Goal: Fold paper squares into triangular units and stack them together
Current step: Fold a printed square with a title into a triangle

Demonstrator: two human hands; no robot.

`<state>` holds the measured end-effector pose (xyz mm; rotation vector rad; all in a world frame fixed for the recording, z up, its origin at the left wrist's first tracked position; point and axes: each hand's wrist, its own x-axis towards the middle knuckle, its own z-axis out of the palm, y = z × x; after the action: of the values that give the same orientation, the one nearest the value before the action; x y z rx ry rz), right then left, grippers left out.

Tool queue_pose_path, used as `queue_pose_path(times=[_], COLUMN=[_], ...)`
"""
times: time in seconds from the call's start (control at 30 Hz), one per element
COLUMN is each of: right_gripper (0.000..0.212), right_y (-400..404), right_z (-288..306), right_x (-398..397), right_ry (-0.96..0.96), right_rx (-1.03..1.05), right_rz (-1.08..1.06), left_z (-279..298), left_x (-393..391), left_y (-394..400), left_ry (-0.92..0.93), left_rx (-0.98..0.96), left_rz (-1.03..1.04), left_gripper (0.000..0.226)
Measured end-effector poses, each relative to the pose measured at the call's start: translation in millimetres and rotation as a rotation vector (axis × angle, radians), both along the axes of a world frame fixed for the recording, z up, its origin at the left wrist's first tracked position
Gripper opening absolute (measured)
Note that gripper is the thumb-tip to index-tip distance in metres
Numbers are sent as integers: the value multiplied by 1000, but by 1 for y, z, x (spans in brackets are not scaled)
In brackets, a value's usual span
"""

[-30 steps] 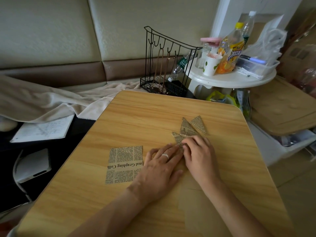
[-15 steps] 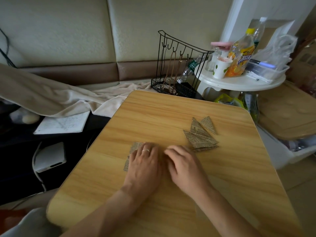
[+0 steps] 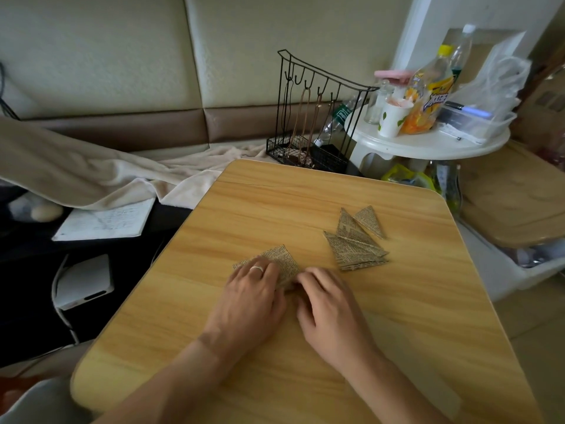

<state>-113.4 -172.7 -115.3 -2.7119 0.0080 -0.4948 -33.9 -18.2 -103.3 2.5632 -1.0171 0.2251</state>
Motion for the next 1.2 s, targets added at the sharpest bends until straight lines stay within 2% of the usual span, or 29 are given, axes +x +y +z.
queue_pose_path(times=[0.17,0.27,0.37,0.57,0.87,1.0,1.2], right_gripper=[12,4,6,7,11,6,13], right_y=[-2,1,-2,-2,-16,-19,-18], right_z=[-2,-2,0,3,13,14,15], right_x=[17,23,25,24,26,26,24], right_ry=[-34,-72,-87,-43,6,75,29], right_rx=[64,105,189,453,861,896,891], right_rz=[-40,-69,-86,-154,-221,-233,-221], left_z=[5,7,6,10,12,13,13], left_x=[4,7,12,15,12,12,16], left_y=[1,5,12,9,-1,-1,-2], left_ry=[-72,-22,31,87,185,200,257], left_rx=[-73,-100,-104,-200,-299,-295,-371], left_rz=[-23,9,39,64,112,88,73], left_gripper=[21,14,23,16,30,25,27])
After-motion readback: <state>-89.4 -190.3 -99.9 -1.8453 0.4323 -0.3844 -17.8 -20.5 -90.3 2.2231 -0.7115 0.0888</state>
